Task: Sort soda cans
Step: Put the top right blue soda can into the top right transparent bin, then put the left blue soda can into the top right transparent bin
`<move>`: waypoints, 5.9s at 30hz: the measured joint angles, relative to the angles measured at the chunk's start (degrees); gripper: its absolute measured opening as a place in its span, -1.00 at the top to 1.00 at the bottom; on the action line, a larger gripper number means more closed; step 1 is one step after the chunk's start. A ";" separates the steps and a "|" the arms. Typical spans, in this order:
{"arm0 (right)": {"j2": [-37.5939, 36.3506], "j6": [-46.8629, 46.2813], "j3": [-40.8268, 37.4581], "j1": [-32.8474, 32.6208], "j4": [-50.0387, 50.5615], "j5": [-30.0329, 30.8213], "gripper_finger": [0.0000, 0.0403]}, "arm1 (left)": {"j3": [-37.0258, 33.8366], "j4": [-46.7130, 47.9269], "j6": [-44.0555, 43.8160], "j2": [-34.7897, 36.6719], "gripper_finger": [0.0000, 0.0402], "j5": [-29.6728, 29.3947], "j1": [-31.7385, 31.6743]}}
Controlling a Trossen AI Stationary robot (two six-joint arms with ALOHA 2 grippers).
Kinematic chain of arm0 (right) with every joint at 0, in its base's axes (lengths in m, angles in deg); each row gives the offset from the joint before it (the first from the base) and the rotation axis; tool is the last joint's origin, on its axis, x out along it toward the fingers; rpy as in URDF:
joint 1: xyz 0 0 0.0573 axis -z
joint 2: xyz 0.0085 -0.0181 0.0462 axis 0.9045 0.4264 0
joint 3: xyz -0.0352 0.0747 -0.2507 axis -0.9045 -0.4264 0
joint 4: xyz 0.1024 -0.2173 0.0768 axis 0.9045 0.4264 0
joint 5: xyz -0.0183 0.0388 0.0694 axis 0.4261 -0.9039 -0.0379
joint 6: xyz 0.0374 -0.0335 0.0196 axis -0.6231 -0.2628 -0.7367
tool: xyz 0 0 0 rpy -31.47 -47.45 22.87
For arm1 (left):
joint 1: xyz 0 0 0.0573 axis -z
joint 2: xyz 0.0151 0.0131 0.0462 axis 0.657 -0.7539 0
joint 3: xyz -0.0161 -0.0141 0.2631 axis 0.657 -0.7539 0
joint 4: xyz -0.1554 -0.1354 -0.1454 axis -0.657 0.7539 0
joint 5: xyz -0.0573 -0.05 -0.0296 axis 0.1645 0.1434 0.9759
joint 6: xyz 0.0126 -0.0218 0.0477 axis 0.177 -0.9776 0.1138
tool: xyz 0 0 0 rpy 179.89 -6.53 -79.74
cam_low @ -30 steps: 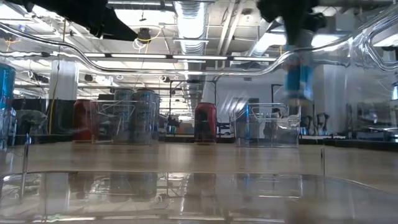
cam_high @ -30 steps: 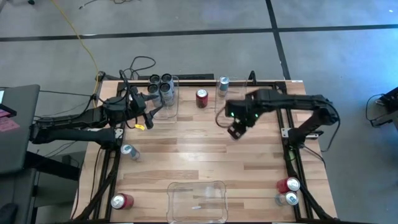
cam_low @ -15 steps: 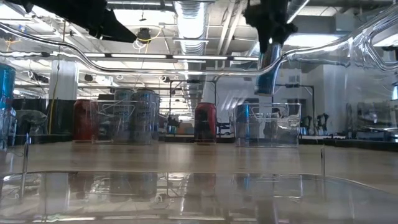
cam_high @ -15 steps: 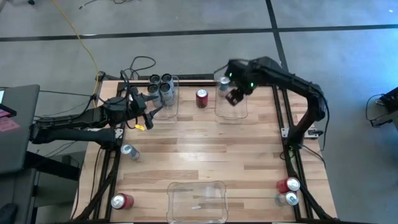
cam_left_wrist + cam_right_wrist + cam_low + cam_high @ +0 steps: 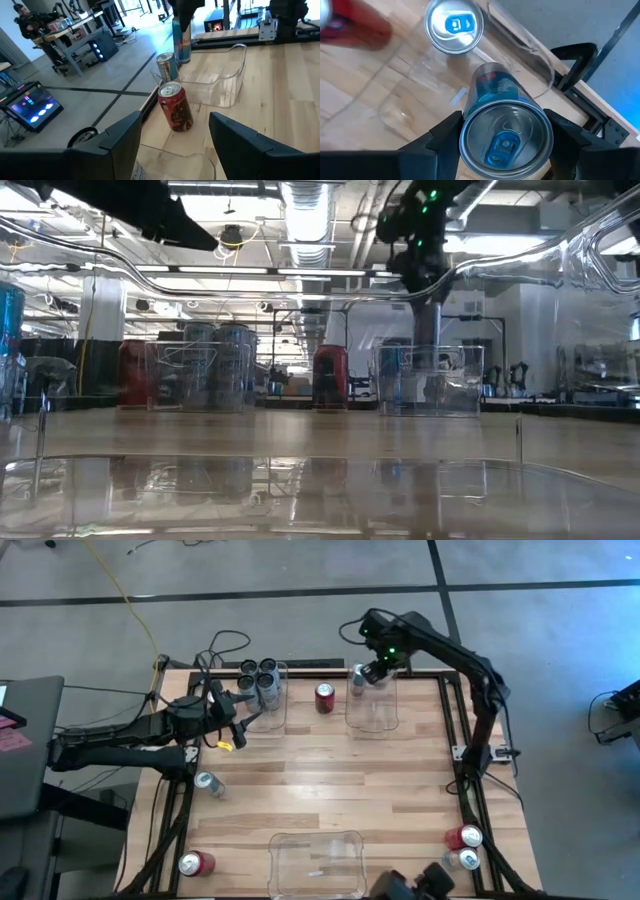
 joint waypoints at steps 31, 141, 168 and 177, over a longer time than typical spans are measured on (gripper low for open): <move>7.13 7.61 -0.33 3.94 -4.87 -4.51 -0.17 | 0.00 6.53 -4.36 0.00 -0.14 -2.04 0.00; -25.66 10.23 -49.33 -34.73 -93.38 -3.49 -0.88 | 4.39 44.24 -51.56 4.50 0.00 16.10 13.00; -28.19 10.67 -49.31 -33.81 -94.41 -3.43 -0.88 | 16.26 73.25 -59.68 -12.62 -0.45 25.81 17.29; -28.19 10.39 -49.31 -33.88 -94.37 -3.42 -0.88 | 16.26 72.71 -60.37 -14.15 -0.68 26.54 18.45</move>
